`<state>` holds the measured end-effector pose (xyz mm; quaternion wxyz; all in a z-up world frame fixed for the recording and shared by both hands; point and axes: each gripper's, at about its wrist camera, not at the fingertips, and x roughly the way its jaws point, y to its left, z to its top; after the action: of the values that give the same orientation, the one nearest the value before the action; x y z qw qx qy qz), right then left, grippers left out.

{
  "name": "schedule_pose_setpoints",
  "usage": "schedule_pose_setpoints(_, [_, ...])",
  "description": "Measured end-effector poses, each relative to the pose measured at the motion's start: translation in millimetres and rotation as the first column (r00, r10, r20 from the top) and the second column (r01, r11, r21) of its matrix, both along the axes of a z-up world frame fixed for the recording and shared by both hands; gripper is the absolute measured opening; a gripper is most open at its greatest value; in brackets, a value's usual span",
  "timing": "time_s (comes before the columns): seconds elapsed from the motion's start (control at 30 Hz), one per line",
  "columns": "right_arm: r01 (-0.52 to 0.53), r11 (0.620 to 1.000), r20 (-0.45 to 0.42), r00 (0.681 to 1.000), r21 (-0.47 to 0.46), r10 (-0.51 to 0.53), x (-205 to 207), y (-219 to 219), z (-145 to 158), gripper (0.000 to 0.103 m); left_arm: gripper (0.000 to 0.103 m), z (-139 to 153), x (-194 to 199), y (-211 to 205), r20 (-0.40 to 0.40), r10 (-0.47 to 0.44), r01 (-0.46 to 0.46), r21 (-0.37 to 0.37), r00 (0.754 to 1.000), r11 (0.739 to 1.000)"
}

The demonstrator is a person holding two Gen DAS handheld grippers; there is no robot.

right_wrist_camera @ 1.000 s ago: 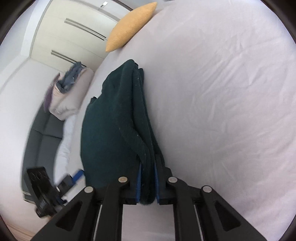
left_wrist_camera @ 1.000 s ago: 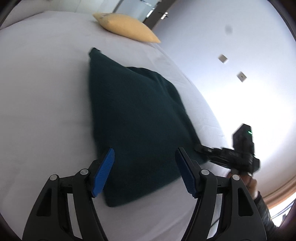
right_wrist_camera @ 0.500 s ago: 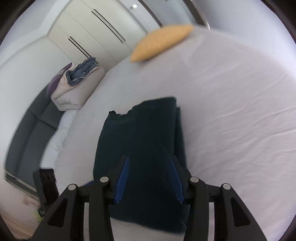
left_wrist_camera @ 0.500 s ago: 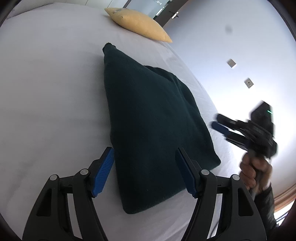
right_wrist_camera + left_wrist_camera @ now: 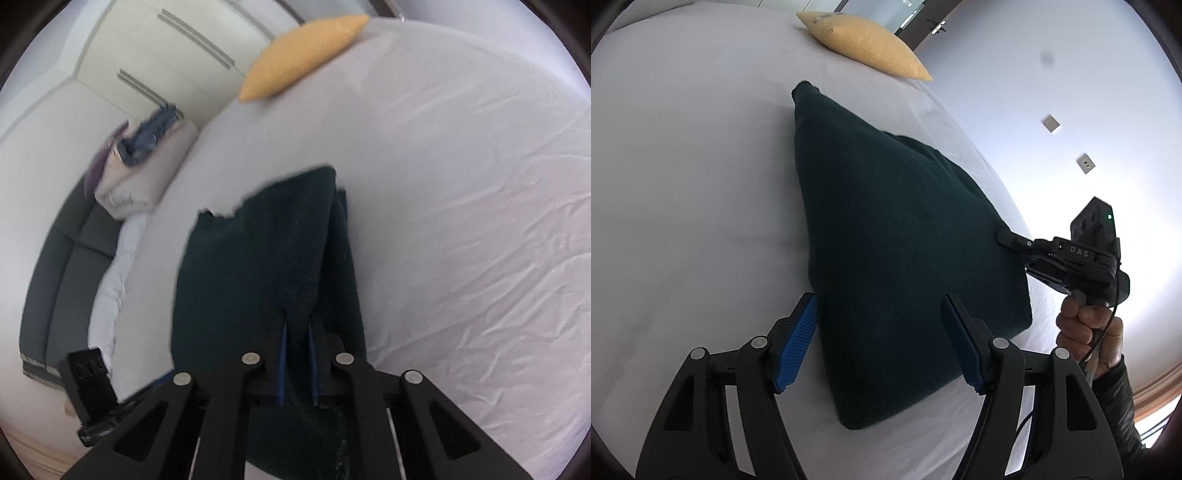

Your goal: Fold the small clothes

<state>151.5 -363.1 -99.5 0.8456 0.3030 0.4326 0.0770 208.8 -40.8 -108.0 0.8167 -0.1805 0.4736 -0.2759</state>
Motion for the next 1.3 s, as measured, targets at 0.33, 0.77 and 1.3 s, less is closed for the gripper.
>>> schedule_pose_setpoints(0.33, [0.017,0.998,-0.04,0.999,0.058,-0.015,-5,-13,-25,0.022,0.069,-9,34,-15,-0.023,0.0,0.001,0.051,1.0,0.999])
schedule_pose_setpoints(0.77, [-0.05,0.996,-0.063,0.997,0.077,0.055,13,-1,-38,0.058,0.071,-34,86,-23,-0.158,-0.034,0.034,-0.007,0.987,0.999])
schedule_pose_setpoints(1.3, [-0.091,0.952,-0.004,0.996,-0.294,0.094,-14,91,35,0.018,0.036,28,42,5,-0.038,-0.037,0.039,0.048,0.999,0.998])
